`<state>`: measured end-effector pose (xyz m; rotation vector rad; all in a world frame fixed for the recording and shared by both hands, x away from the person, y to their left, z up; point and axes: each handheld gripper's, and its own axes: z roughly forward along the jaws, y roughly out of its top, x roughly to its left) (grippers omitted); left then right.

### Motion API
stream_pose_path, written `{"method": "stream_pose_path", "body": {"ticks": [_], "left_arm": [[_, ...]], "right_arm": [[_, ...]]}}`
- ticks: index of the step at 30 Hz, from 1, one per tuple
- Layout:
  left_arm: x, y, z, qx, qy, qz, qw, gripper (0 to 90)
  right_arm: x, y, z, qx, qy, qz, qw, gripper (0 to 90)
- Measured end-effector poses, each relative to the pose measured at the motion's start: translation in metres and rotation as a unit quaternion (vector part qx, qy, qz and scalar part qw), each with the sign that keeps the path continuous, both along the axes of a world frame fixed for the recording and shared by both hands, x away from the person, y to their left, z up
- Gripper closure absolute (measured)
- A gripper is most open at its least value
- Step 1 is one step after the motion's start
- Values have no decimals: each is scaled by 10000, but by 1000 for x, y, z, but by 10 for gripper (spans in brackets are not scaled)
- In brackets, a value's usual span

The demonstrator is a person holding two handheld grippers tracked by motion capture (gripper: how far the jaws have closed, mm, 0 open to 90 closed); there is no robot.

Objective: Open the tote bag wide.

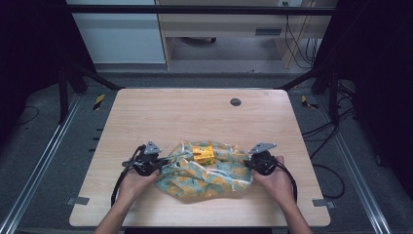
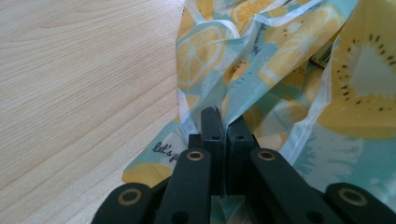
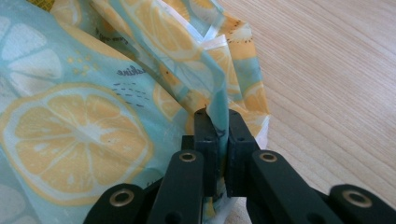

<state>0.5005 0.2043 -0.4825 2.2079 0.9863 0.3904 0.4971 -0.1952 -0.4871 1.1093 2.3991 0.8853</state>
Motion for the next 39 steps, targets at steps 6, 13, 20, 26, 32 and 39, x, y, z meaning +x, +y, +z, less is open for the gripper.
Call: {"method": "stream_pose_path", "body": {"ticks": [6, 13, 20, 26, 32, 39], "left_arm": [[-1, 4, 1, -140, -111, 97, 9998, 784], [-4, 8, 7, -331, -347, 193, 9987, 587], [-6, 6, 21, -605, -607, 131, 9962, 457], [-8, 2, 29, -741, -714, -4, 9947, 404], [-10, -5, 40, -942, -863, -173, 9917, 354], [-12, -11, 53, -1104, -1025, -246, 9883, 289]], "right_arm": [[0, -2, 1, 67, -68, 18, 10000, 823], [-2, -6, 5, 275, -239, -128, 9993, 618], [-3, -7, 13, 509, -512, -211, 9972, 392], [-5, -1, 20, 600, -721, -150, 9955, 273], [-6, 3, 26, 644, -832, -138, 9944, 219], [-9, 5, 32, 673, -923, -146, 9933, 160]]}}
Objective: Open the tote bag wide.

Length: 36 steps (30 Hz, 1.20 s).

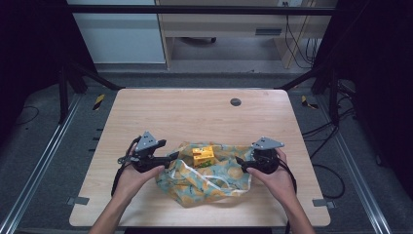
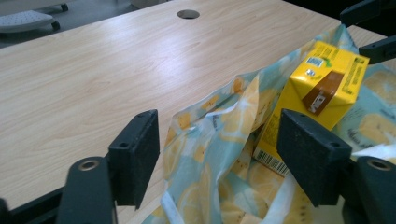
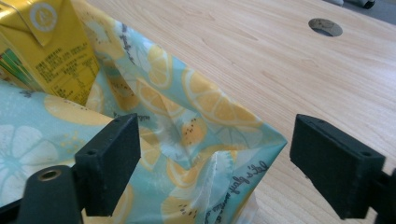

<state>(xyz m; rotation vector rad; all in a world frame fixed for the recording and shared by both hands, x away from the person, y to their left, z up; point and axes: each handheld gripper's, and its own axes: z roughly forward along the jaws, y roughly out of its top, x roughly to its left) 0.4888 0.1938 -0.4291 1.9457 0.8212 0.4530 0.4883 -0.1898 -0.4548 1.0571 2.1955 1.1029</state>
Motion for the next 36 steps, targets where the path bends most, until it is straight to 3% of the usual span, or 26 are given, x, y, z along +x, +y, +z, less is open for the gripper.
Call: {"method": "stream_pose_path", "body": {"ticks": [12, 23, 30, 33, 36], "left_arm": [[-5, 4, 19, 79, -19, 135, 9999, 131], [-15, 33, 36, 278, -161, 343, 9989, 82], [-17, 57, 32, 342, -157, 584, 9976, 72], [-16, 68, 25, 459, -122, 716, 9963, 66], [-14, 79, 14, 445, -43, 822, 9956, 53]], "right_arm": [[-12, -6, 24, 77, -311, -75, 9995, 84], [-31, -31, 45, 171, -690, -344, 9969, 55], [-37, -52, 45, 192, -671, -578, 9959, 47], [-38, -60, 41, 192, -626, -693, 9954, 46], [-36, -66, 32, 214, -520, -847, 9948, 45]]}}
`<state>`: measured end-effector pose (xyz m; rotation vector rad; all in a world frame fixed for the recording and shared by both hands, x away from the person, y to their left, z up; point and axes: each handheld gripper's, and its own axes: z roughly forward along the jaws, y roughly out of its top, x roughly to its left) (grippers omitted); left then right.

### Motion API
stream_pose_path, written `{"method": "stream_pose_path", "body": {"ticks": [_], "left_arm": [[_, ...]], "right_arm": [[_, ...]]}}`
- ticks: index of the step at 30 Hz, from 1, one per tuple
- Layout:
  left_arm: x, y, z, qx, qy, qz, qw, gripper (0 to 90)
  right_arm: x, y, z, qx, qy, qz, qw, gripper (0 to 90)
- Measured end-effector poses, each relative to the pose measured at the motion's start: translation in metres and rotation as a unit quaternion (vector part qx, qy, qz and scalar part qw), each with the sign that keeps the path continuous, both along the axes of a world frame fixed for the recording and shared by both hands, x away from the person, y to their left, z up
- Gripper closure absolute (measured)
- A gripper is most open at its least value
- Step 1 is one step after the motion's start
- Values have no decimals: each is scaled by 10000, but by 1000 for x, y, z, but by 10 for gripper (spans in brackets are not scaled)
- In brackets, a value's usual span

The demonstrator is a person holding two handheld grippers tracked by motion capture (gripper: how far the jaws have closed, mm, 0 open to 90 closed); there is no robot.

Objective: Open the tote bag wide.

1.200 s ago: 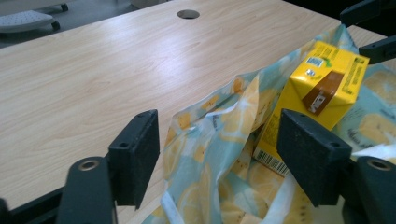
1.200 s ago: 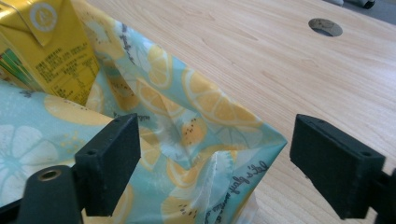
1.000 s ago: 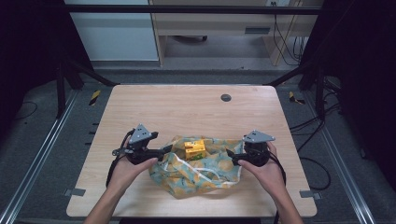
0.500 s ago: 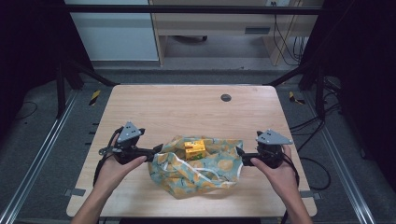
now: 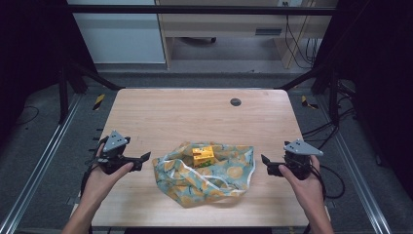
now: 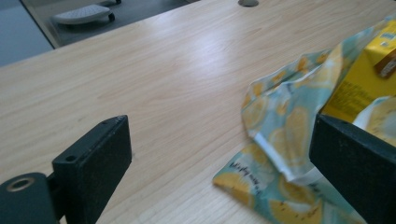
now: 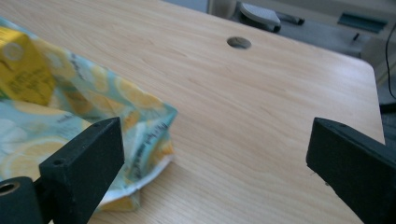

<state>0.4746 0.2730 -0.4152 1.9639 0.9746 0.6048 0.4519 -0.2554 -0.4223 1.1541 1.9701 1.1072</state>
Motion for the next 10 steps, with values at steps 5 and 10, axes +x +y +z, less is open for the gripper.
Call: {"method": "stream_pose_path", "body": {"ticks": [5, 10], "left_arm": [[4, 21, -26, -78, 185, 369, 9991, 53], [4, 38, -47, -114, 284, 689, 9972, 57]], "right_arm": [[8, -9, -24, 60, 359, -505, 9981, 60], [11, -19, -51, 90, 575, -971, 9936, 83]]}}
